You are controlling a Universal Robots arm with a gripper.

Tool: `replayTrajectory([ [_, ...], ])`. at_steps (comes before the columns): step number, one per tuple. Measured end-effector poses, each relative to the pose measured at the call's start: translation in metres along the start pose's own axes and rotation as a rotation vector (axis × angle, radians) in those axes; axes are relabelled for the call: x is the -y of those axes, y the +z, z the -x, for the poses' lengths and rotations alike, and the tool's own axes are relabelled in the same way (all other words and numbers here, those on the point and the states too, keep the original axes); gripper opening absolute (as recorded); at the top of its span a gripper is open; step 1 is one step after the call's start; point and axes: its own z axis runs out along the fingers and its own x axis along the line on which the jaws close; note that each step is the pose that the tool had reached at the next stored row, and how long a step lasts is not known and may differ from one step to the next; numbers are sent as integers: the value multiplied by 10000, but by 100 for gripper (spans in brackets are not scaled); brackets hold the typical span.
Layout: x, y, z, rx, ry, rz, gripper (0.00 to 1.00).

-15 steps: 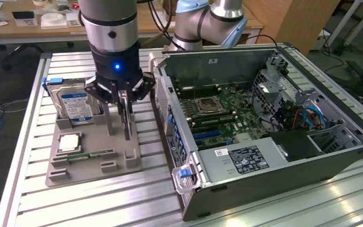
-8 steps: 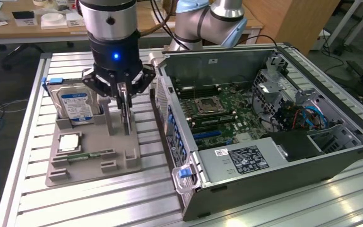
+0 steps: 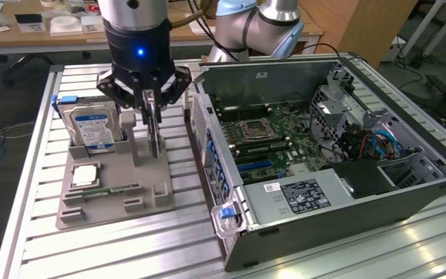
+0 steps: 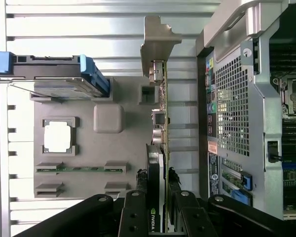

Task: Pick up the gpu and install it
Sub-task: 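Pick up the gpu and move the gpu toward the slot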

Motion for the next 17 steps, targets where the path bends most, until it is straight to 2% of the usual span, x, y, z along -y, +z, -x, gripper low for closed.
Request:
replayTrajectory([
  [10,-25,-284,6,0,0,-1,26],
  [17,-38,-427,9,-1,0,-1,26],
])
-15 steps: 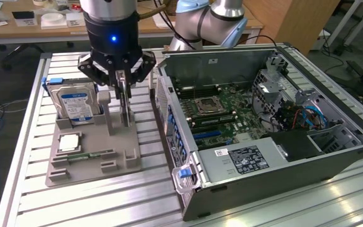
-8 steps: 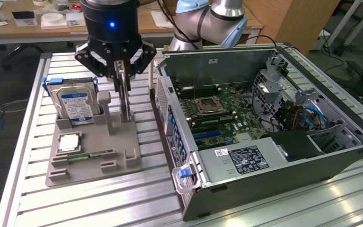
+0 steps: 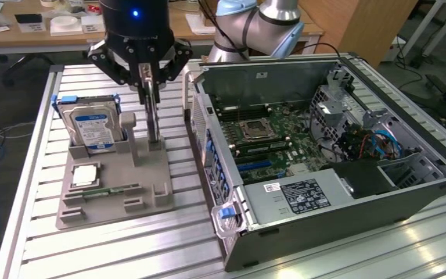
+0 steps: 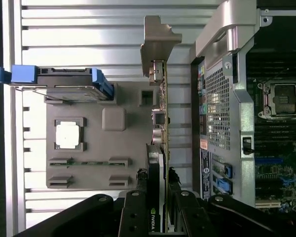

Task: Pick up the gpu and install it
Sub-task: 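Pick up the gpu and move the gpu toward the slot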

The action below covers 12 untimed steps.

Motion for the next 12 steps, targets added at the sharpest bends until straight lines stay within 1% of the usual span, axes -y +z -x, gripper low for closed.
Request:
replayTrajectory([
  [12,-19,-222,4,1,-1,1,26],
])
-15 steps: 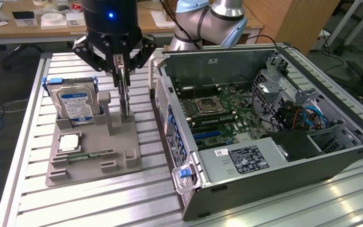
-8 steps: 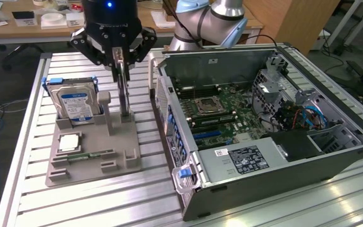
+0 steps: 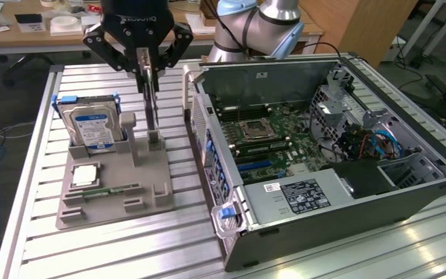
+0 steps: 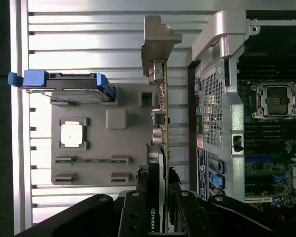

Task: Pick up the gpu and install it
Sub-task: 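Pick up the gpu and move the gpu toward the slot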

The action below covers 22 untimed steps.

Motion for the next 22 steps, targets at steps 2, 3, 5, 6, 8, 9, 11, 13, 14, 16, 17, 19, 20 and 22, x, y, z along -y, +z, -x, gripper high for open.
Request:
replayTrajectory([
  [2,-2,-25,0,0,0,0,26],
  [3,-3,-33,1,0,0,0,26],
  [5,-3,-34,1,0,0,0,26],
  [6,-3,-34,1,0,0,1,26],
  [8,-3,-34,1,0,0,0,26],
  [9,-3,-35,1,-1,0,-1,26],
  [11,-3,-35,1,-1,0,0,26],
  [13,-3,-36,10,-3,-3,-2,26],
  [14,-4,-35,19,-2,-2,-1,26],
  [16,-5,-34,42,-1,-1,-1,26],
  [17,-6,-34,55,-1,-1,0,26],
  [19,-7,-32,87,0,0,0,26],
  [20,-8,-32,106,-1,0,0,26],
  [22,-10,-30,151,0,1,1,26],
])
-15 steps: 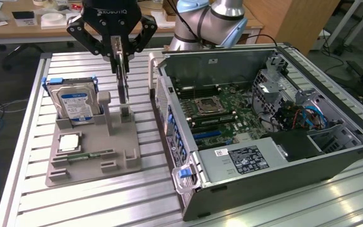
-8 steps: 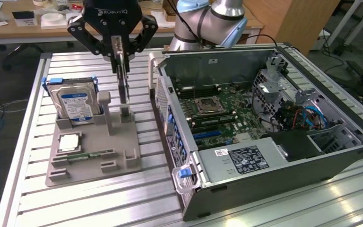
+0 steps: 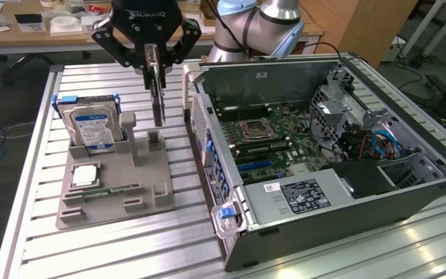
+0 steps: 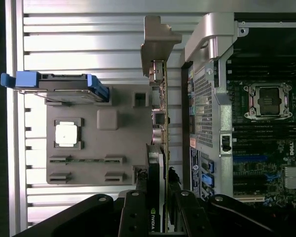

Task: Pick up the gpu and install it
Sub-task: 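Pick up the gpu and move the gpu toward the slot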

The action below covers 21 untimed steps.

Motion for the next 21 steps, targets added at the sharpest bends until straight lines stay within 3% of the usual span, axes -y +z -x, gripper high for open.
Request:
replayTrajectory([
  [21,-26,12,499,-1,0,0,26],
])
